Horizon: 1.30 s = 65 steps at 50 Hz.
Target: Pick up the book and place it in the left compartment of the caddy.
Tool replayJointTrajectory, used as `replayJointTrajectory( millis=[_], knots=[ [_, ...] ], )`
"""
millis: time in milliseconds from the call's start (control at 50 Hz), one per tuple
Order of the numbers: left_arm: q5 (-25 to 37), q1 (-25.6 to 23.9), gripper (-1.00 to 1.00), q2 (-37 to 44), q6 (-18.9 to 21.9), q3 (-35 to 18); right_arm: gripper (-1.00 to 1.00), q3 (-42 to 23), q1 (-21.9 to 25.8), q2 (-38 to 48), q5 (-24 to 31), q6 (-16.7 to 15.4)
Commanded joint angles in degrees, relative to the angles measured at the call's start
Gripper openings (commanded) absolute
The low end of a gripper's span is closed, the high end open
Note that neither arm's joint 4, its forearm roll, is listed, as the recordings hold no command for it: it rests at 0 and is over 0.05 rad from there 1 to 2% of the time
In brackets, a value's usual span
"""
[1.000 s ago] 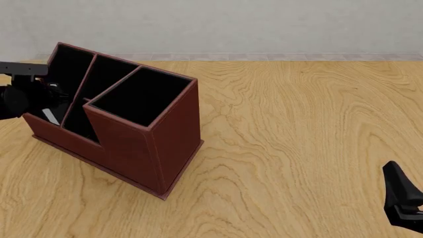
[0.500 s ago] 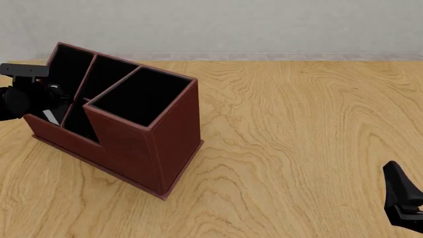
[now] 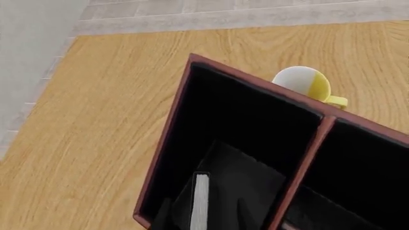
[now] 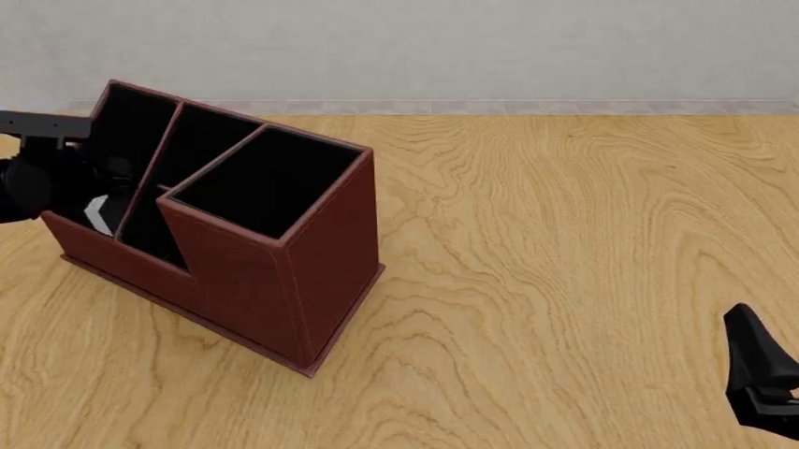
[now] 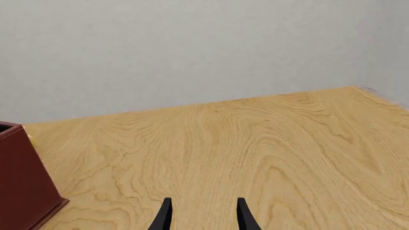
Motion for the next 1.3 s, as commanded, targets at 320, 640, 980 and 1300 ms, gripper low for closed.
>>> replayJointTrajectory(
  millis=[320, 640, 980, 1300],
  knots=[
    [0.66, -0.02, 1.00, -1.83, -0.37, 0.17, 1.00, 0.00, 0.01, -0.10, 0.05, 0.13],
    [1.40, -0.43, 1.00, -3.14, -0.82, -0.12, 1.00, 0.01, 0.05, -0.39, 0.25, -0.03],
    [2.62, -0.32, 1.00, -4.67, -0.61, -0.85, 1.00, 0.01, -0.01, -0.38, 0.28, -0.10],
    [3.92, -0.53, 1.00, -6.83, -0.39, -1.50, 1.00, -0.01, 0.07, -0.03, 0.02, -0.16]
  ],
)
